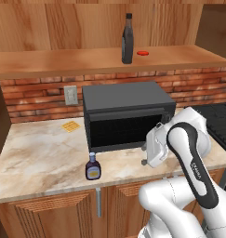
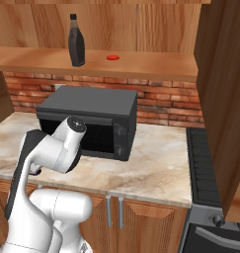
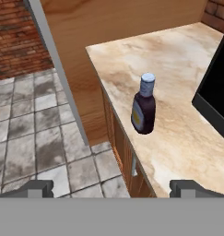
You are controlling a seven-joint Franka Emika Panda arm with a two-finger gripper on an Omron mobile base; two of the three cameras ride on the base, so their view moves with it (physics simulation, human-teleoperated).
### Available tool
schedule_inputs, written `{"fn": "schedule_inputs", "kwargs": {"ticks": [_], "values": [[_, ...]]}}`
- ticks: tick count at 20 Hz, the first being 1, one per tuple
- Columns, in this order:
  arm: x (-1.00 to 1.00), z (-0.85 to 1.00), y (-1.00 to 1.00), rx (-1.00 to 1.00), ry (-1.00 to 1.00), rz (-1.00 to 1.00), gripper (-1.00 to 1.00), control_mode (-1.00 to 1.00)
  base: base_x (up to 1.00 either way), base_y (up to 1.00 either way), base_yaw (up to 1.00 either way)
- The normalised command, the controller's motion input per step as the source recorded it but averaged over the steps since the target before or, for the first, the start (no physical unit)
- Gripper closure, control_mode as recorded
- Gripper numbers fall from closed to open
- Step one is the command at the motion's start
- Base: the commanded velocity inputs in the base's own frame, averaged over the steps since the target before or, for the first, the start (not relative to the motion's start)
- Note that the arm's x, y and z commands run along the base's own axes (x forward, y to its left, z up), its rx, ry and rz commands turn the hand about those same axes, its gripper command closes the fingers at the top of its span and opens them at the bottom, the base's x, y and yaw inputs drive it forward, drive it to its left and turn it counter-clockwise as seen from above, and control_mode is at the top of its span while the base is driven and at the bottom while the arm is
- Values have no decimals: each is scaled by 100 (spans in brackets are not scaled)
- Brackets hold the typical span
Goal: Pick the syrup bottle and condiment bottle from the counter and place them in the cabinet.
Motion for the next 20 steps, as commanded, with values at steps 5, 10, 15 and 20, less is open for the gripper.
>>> {"fn": "schedule_inputs", "kwargs": {"ticks": [5,10,15,20], "values": [[-2,-3,0,0,-7,6,-100,-100,0,0,0],[0,-5,1,0,-11,4,-100,-100,0,0,0],[0,-18,0,0,-8,10,-100,-100,0,0,0],[0,-18,2,0,-7,15,-100,-100,0,0,0]]}}
